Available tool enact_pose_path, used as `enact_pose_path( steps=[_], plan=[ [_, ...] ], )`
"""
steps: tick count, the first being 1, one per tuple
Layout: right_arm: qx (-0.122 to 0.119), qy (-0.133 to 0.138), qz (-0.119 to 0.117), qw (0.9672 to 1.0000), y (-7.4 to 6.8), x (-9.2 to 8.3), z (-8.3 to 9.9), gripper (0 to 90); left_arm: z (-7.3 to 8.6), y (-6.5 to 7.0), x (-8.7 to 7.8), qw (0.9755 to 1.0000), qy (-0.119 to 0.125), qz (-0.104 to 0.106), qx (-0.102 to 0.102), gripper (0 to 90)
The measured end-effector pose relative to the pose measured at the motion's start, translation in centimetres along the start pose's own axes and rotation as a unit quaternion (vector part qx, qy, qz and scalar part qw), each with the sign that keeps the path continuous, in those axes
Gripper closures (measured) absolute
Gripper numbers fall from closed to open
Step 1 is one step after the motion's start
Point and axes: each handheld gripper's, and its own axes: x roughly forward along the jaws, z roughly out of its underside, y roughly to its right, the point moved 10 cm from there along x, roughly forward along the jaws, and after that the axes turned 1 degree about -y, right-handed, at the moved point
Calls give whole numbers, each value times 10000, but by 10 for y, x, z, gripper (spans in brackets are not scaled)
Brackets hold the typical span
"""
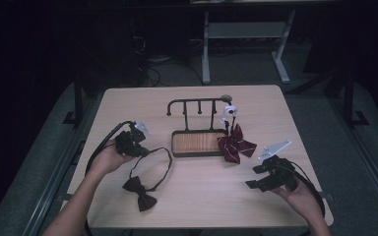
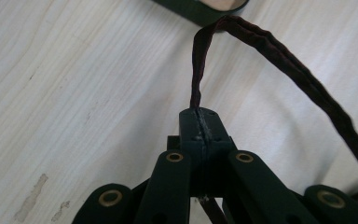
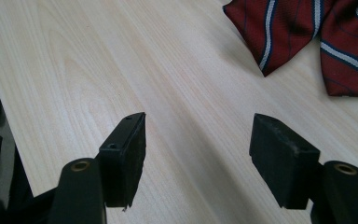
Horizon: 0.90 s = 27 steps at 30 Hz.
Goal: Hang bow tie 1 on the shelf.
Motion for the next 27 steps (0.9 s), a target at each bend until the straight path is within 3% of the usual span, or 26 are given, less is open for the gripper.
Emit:
enact_pose_path(
  steps=[9, 27],
  plan=[
    [28, -7, -8, 10000, -1, 1, 0, 353, -5, 6, -17, 9998, 45, 100, 159, 900],
    [36, 4, -30, 10000, -1, 1, -1, 352, -12, 12, -43, 9993, 183, 207, 270, 900]
  ],
)
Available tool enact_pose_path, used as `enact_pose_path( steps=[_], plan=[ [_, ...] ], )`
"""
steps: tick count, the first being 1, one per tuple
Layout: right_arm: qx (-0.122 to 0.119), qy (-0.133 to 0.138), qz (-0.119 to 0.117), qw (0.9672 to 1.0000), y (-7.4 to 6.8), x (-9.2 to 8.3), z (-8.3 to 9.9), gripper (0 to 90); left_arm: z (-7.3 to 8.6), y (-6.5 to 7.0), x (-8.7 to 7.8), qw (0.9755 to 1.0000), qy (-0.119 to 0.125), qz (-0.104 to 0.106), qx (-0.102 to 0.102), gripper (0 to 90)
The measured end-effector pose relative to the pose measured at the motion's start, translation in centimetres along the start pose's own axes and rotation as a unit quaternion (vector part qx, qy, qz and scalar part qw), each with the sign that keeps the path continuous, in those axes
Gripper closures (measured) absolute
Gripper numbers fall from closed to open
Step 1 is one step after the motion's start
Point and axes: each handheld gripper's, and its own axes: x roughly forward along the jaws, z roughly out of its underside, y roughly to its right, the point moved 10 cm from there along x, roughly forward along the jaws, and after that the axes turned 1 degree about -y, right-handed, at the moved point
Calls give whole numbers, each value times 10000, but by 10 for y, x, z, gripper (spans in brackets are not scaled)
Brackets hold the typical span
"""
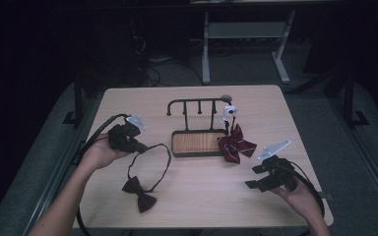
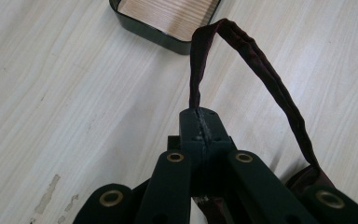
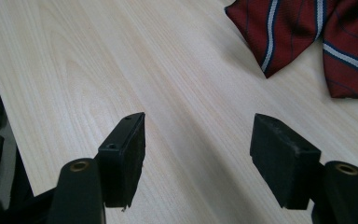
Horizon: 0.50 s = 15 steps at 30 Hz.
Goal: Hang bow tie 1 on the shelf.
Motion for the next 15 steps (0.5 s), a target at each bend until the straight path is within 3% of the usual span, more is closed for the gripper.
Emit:
enact_pose_path(
  steps=[15],
  plan=[
    [-4, 6, 18, 10000, 0, 0, 0, 347, -4, 5, -12, 9999, 23, 73, 94, 900]
  ],
)
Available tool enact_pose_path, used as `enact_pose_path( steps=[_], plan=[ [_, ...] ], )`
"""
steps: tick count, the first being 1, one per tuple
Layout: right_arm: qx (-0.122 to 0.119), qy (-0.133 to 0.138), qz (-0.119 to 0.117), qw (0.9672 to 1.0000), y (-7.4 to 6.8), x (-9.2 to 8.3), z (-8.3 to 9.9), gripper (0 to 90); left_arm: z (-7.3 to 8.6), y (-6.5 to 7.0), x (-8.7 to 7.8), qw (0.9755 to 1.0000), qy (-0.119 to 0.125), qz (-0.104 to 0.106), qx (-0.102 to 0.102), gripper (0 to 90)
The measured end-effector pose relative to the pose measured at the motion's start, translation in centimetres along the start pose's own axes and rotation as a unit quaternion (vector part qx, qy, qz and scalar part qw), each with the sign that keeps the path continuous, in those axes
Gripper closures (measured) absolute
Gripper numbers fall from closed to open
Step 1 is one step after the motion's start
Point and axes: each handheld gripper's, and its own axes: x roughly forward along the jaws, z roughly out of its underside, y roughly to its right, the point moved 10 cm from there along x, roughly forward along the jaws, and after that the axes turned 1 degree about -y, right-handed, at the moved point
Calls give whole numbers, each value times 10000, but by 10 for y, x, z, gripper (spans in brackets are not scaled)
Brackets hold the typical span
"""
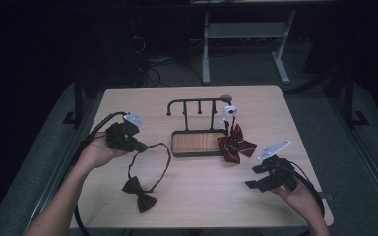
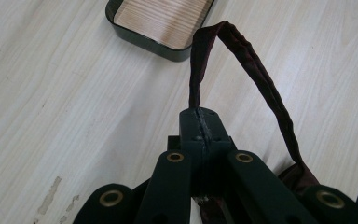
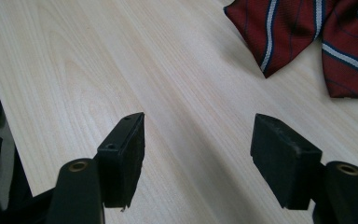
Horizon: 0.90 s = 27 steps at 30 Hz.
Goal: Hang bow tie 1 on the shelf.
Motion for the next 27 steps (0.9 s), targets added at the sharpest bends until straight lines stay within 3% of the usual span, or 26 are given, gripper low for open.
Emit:
enact_pose_path(
  steps=[27],
  plan=[
    [19, 27, -18, 10000, 1, -1, 1, 347, -17, 4, -24, 9998, 6, -39, 204, 900]
  ],
)
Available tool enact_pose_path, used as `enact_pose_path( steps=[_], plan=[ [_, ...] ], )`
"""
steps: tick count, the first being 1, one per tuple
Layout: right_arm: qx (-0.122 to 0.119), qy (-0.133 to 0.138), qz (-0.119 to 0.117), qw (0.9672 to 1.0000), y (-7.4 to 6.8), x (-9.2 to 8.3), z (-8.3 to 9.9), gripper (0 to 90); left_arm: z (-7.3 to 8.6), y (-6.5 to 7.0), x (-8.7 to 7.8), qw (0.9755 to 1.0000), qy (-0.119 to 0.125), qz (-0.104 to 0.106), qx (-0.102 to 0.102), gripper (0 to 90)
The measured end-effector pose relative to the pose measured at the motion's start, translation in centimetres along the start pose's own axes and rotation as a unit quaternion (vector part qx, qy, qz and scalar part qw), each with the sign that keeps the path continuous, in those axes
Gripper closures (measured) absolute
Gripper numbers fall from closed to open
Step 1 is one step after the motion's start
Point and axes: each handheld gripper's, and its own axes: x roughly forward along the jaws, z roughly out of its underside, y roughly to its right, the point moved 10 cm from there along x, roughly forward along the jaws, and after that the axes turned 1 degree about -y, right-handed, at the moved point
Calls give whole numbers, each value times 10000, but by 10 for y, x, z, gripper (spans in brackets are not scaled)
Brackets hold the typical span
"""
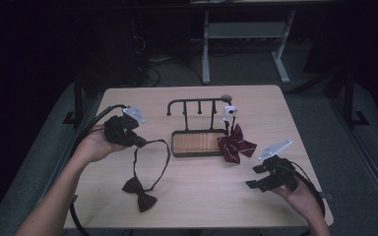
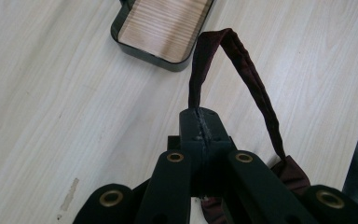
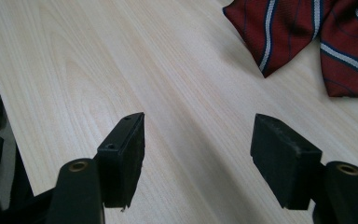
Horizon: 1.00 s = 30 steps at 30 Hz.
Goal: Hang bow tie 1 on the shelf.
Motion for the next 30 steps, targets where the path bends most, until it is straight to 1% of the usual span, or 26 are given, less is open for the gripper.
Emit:
enact_pose_path(
  steps=[8, 18, 25, 30],
  plan=[
    [-41, -7, 2, 10000, 0, 1, 0, 347, -5, -1, -8, 10000, 8, -58, 68, 900],
    [-12, -1, -15, 10000, 0, 1, 0, 347, -14, -2, -16, 9999, -19, -104, 111, 900],
    [3, 24, -29, 10000, 1, 0, 0, 347, -23, -3, -21, 9998, 33, -137, 138, 900],
    [15, 15, -49, 10000, 1, 1, 1, 348, -31, -5, -24, 9996, 2, -168, 238, 900]
  ],
)
